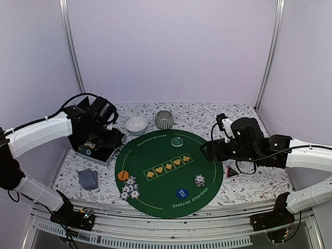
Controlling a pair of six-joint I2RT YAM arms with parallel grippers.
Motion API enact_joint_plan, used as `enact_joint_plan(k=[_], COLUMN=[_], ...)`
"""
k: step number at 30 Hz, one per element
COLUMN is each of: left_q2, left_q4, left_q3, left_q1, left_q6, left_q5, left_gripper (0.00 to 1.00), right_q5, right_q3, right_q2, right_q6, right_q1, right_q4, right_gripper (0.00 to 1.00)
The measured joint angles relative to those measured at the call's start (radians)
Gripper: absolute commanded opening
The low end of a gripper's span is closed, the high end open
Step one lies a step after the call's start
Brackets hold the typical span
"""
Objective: Distribute texas hold em gaming equipment
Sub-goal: Pick up the pile of poker chips from the chip case.
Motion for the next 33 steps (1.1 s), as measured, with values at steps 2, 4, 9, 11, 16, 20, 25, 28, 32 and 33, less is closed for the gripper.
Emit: enact_joint_plan(k=[2,4,9,11,16,20,25,28,32,33], left_q2=[0.037,0.082,0.205,0.272,0.426,0.511,0.589,0.641,0.693,0.696], left_q4=[-0.002,0.002,0.028,0.045,0.090,0.104,0.141,0.163,0.180,0.185], left_q3=[0.073,0.134,0.220,0.252,0.300,0.324,0.385,0.428,0.443,0.444], left_q1=[0.061,0.120,0.242,0.290,0.353,0.369,0.371,0.370,0.370,0.370], left_q6=[0.040,0.075,0.135,0.153,0.179,0.192,0.221,0.230,0.240,0.239], left_q5=[-0.014,-0.027,-0.030,-0.035,-0.060,-0.071,-0.074,-0.080,-0.103,-0.112], left_gripper=[0.53,0.53,0.44,0.43,0.44,0.46,0.45,0.43,0.41,0.41], right_q5=[0.022,0.044,0.073,0.075,0.072,0.071,0.061,0.049,0.039,0.037], right_q3=[-0.027,-0.058,-0.100,-0.111,-0.120,-0.121,-0.121,-0.121,-0.121,-0.121], right_q2=[-0.043,-0.102,-0.222,-0.251,-0.264,-0.250,-0.197,-0.175,-0.165,-0.165], right_q6=[0.013,0.023,0.019,0.015,0.002,-0.007,-0.009,-0.008,-0.008,-0.008], right_q1=[-0.022,-0.041,-0.050,-0.050,-0.050,-0.050,-0.053,-0.054,-0.054,-0.054], right_q4=[0.000,0.000,0.001,0.001,0.000,0.000,0.000,0.000,0.000,0.000], right_gripper=[0.99,0.99,0.99,0.99,0.99,0.99,0.99,0.99,0.99,0.99])
